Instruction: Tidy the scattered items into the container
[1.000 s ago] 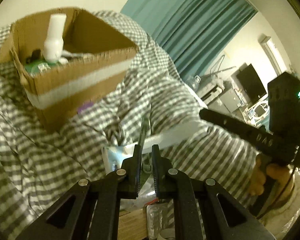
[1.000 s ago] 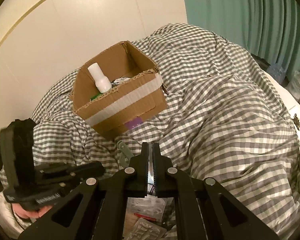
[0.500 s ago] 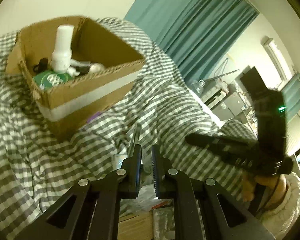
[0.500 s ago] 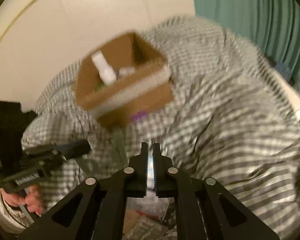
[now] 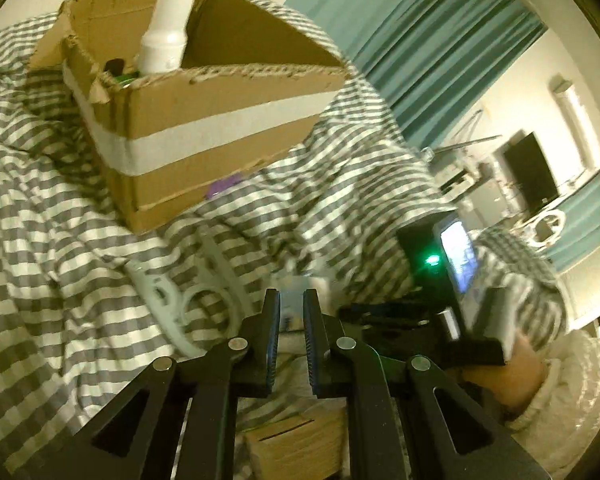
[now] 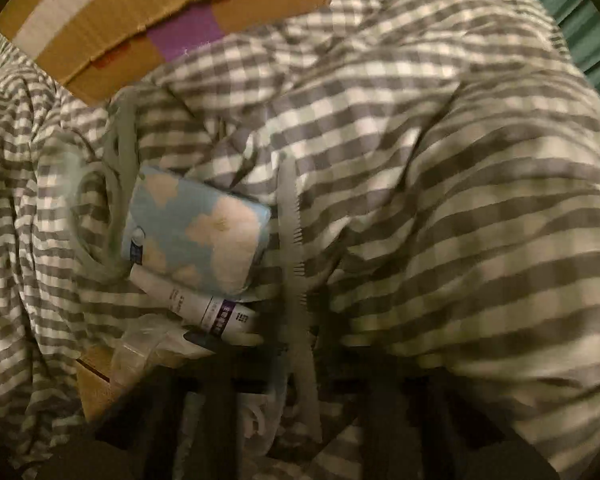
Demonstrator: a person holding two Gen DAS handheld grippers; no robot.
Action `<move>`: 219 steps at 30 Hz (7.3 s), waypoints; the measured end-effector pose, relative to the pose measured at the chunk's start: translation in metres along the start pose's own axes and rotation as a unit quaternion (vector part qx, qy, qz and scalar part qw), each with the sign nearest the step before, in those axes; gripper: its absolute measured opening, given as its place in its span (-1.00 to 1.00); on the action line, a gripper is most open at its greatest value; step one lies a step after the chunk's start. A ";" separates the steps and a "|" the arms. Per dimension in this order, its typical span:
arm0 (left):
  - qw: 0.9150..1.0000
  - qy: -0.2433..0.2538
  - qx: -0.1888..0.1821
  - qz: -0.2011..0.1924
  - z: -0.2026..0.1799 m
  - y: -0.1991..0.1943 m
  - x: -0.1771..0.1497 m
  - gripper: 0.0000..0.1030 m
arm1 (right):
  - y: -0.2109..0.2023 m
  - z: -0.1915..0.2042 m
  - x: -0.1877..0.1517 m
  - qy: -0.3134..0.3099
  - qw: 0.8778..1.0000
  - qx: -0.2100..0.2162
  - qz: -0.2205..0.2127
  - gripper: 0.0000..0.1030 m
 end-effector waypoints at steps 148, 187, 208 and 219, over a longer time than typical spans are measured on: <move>0.972 0.012 0.006 0.236 -0.025 0.089 -0.106 0.69 | -0.088 -0.032 -0.106 -0.114 0.973 0.152 -0.128 0.12; 0.995 0.071 0.037 0.066 -0.037 0.009 -0.087 -0.44 | -0.018 0.003 -0.113 -0.229 0.966 0.122 0.009 0.40; 0.996 0.066 0.050 0.021 -0.031 -0.010 -0.080 -0.44 | 0.048 0.020 -0.111 -0.267 0.958 0.065 0.074 0.76; 0.997 0.061 0.050 -0.001 -0.028 -0.020 -0.076 -0.44 | 0.021 0.012 -0.119 -0.263 0.961 0.079 0.014 0.23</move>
Point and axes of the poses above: each gripper's, at about its wrist camera, not at the fingertips, and y roughly the way its jaws point, z to its left, x to its top, the point moved 1 cm from there along y, roughly the way its jaws point, and after that the axes turned 9 degrees about x, right-handed, at the moved point
